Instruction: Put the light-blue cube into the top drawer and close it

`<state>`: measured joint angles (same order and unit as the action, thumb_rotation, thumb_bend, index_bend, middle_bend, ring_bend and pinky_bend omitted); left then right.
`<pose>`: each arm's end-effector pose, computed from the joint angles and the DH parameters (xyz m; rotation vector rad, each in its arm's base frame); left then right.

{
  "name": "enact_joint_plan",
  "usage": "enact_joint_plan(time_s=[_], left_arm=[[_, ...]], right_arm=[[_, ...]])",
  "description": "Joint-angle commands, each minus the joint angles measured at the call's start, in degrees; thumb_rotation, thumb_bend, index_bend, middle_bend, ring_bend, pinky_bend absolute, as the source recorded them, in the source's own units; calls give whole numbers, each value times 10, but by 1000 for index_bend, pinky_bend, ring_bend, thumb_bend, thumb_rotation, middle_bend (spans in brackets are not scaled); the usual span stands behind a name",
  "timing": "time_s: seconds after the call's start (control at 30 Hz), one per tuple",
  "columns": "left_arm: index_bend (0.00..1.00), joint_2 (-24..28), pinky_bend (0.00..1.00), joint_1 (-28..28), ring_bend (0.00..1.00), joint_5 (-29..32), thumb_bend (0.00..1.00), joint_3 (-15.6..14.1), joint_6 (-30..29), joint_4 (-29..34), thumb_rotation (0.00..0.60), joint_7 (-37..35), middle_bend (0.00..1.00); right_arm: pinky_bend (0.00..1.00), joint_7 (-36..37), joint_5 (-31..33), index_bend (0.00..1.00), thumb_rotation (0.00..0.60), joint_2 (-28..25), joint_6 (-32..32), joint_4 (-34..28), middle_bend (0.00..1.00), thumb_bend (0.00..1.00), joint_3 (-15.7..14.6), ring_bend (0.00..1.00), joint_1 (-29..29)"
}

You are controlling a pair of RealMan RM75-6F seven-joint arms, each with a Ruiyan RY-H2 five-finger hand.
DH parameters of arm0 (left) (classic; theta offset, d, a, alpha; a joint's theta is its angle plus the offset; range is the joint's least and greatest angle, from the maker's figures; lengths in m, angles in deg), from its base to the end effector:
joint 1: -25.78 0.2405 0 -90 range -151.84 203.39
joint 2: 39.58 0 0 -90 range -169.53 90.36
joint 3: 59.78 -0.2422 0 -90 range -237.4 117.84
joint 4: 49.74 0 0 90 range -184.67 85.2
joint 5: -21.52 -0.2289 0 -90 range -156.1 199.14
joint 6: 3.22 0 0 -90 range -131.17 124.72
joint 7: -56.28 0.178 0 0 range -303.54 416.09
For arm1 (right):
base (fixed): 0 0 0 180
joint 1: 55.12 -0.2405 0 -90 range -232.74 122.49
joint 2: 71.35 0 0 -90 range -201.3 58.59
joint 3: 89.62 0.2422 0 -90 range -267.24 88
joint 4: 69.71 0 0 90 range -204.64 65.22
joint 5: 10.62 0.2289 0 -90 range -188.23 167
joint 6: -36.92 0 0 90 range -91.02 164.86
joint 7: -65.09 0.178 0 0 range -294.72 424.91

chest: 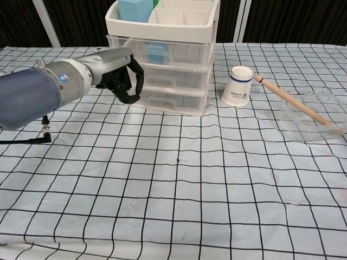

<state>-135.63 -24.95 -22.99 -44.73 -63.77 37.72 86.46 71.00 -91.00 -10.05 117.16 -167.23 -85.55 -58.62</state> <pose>-0.0688 0.3776 -0.0689 -1.7504 -1.0895 -0.9524 -0.3149 -0.2106 0.1372 1.2686 -1.1147 0.9174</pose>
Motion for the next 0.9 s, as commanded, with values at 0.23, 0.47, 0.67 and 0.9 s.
enact_joint_plan(time_s=[0.23, 0.47, 0.67, 0.9], left_arm=[[469, 159, 507, 115, 544, -138, 423, -88, -88, 148, 600, -58, 563], [0, 263, 0, 192, 0, -184, 125, -162, -128, 207, 600, -72, 0], [0, 266, 0, 259, 0, -280, 46, -201, -212, 149, 600, -91, 0], [0, 263, 0, 327, 0, -334, 37, -227, -292, 97, 600, -104, 0]], right_arm=[[176, -2, -4, 24, 600, 1, 3, 1, 0, 249, -1, 0, 1], [176, -13, -18, 25, 600, 6, 16, 9, 0, 249, -1, 0, 1], [176, -31, -41, 25, 600, 14, 35, 24, 0, 249, -4, 0, 3], [176, -35, -44, 25, 600, 18, 41, 32, 0, 249, -3, 0, 4]])
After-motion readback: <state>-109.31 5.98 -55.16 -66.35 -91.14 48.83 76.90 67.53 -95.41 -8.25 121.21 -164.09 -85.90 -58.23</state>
